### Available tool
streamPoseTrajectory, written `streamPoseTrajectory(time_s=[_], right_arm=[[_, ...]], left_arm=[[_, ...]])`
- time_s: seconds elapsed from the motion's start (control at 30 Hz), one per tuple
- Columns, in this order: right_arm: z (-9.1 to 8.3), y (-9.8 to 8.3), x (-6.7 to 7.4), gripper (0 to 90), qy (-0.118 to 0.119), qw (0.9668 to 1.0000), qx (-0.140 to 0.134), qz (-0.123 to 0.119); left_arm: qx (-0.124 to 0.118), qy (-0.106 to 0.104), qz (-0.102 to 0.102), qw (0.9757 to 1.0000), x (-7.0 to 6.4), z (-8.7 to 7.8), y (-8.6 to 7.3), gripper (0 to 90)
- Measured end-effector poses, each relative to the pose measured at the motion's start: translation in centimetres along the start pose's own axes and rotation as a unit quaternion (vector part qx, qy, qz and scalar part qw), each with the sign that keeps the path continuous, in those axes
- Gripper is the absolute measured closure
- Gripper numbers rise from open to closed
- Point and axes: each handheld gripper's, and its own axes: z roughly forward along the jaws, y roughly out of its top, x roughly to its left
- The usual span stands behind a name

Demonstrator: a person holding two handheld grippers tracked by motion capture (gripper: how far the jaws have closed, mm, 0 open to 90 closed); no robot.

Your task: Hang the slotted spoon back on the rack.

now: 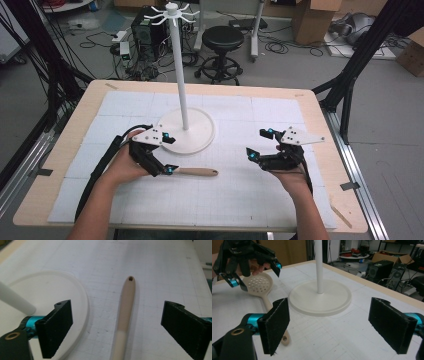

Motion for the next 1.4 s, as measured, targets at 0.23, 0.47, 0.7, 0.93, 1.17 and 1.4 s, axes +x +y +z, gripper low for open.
streamPoseTrajectory(time_s=[0.23,0.47,0.7,0.93,1.17,1.4], right_arm=[[-0.2,0.0,-0.2,16.8,-0.001,1.0000,-0.006,0.003],[-0.2,0.0,-0.2,16.8,-0.002,1.0000,-0.005,0.005],[0.0,-0.1,-0.2,16.8,0.000,1.0000,-0.002,0.002],[0.0,-0.2,-0.2,16.8,0.002,1.0000,-0.002,0.003],[0.1,-0.3,-0.3,16.8,0.003,1.0000,-0.001,0.006],[0.1,-0.3,-0.3,16.8,0.001,1.0000,0.000,0.007]], left_arm=[[0.081,-0.025,0.008,0.9963,0.1,2.6,-0.1,22.0],[0.147,-0.043,0.012,0.9881,0.2,4.6,-0.6,35.5],[0.186,-0.042,0.013,0.9815,0.5,5.2,-0.2,43.2],[0.211,-0.049,0.012,0.9761,0.7,5.6,-0.3,49.6],[0.210,-0.048,0.014,0.9764,0.6,5.8,-0.2,53.0],[0.242,-0.052,0.035,0.9683,0.1,6.2,0.7,62.8]])
